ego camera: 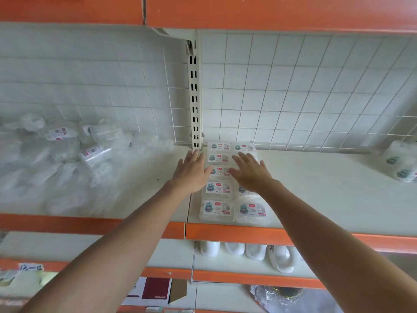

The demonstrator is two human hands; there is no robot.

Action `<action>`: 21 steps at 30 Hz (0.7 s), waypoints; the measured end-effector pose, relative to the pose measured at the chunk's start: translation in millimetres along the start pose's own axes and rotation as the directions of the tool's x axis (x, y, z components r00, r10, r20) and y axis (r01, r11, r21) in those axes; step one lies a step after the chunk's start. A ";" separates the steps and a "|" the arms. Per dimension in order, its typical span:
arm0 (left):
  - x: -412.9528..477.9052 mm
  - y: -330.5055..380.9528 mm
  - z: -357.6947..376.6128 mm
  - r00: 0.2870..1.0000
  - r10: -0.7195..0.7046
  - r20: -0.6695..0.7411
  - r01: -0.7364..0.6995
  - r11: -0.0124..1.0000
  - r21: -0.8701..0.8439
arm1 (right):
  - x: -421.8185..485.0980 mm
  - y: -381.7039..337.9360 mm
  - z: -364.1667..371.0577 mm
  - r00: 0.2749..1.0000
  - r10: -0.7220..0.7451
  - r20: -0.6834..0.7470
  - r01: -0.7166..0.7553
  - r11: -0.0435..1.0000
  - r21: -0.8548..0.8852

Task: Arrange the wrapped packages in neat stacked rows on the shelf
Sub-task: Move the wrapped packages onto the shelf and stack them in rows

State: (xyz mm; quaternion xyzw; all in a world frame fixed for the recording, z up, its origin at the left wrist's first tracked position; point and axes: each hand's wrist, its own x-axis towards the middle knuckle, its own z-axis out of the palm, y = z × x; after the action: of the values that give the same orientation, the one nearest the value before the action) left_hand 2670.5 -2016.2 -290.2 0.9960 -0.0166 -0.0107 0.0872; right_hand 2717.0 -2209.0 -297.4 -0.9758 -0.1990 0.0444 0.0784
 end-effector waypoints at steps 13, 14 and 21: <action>-56.0 -25.2 -21.1 0.980 -0.193 -0.055 0.197 0.977 0.085 | -6.1 -68.0 2.8 0.969 -0.245 -0.027 0.245 0.969 0.007; -59.4 -32.8 -24.4 0.980 -0.188 -0.067 0.193 0.978 0.082 | -4.0 -78.1 3.6 0.964 -0.263 -0.034 0.263 0.965 0.005; -96.6 -93.4 -42.9 0.972 -0.210 -0.102 0.219 0.972 0.086 | 12.2 -153.5 18.2 0.938 -0.345 -0.025 0.346 0.937 0.047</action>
State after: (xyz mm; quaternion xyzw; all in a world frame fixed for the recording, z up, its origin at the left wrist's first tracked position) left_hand 2577.9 -1913.4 -262.4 0.9944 0.0947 0.0266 0.0380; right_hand 2667.4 -2062.2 -289.8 -0.9238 -0.3654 0.0269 0.1111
